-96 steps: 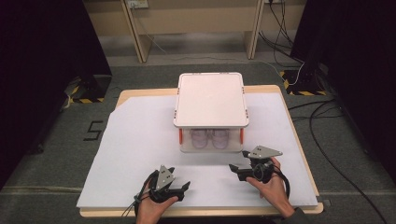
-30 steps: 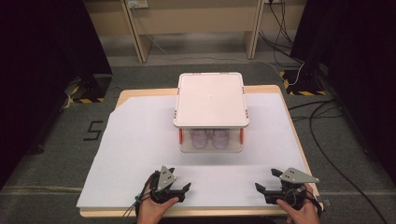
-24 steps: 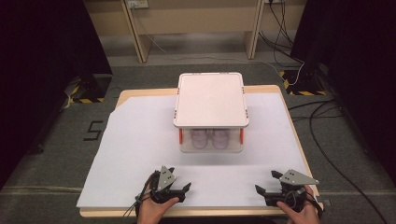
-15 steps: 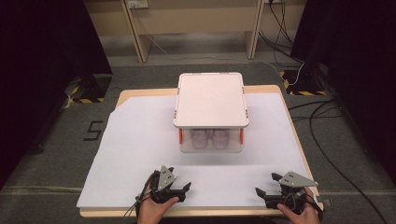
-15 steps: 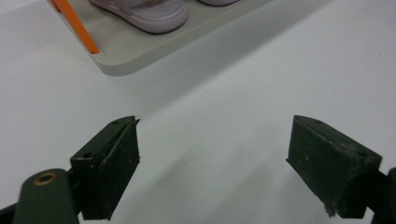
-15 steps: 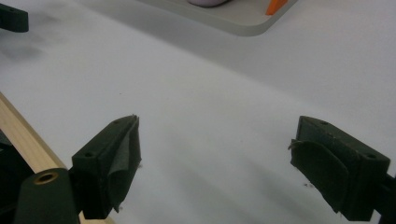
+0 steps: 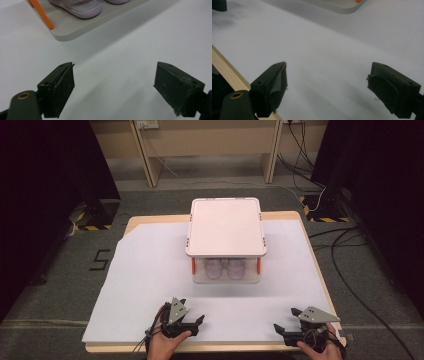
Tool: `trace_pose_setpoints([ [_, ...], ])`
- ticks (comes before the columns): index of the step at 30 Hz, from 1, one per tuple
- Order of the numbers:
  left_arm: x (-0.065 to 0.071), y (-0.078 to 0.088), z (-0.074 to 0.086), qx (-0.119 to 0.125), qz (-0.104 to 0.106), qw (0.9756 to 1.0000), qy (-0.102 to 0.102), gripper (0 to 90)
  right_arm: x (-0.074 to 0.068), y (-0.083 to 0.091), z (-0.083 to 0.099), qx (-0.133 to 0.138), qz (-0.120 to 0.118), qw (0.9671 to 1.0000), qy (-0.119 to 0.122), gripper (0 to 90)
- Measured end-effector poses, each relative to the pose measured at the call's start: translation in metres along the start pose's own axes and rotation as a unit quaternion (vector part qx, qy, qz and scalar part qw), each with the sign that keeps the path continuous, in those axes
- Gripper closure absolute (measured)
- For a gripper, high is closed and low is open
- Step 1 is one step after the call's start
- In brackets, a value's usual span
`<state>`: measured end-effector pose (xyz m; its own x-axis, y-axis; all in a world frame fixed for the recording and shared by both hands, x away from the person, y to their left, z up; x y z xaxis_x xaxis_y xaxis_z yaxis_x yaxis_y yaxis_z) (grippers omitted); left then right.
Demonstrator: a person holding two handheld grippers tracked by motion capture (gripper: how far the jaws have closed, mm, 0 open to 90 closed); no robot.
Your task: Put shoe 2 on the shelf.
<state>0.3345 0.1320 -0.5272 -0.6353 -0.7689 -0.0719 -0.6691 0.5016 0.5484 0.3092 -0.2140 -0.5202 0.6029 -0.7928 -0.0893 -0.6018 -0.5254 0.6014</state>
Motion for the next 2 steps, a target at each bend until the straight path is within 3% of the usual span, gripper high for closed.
trace_pose_setpoints([
  [2, -0.0002, 0.0, -0.0006, 0.002, -0.001, 1.0, 0.0, 16.0, -0.0001, 0.0003, 0.0001, 0.001, 0.0, 1.0, 0.003, 16.0],
])
Point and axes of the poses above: each handheld gripper's, and its own axes: y roughly backward along the jaws, z roughly out of its underside, x roughly to its right, the point moved 6 cm from there along -y, roughly forward along the jaws, and after that the axes turned 2 degrees about -y, right-handed, at the moved point
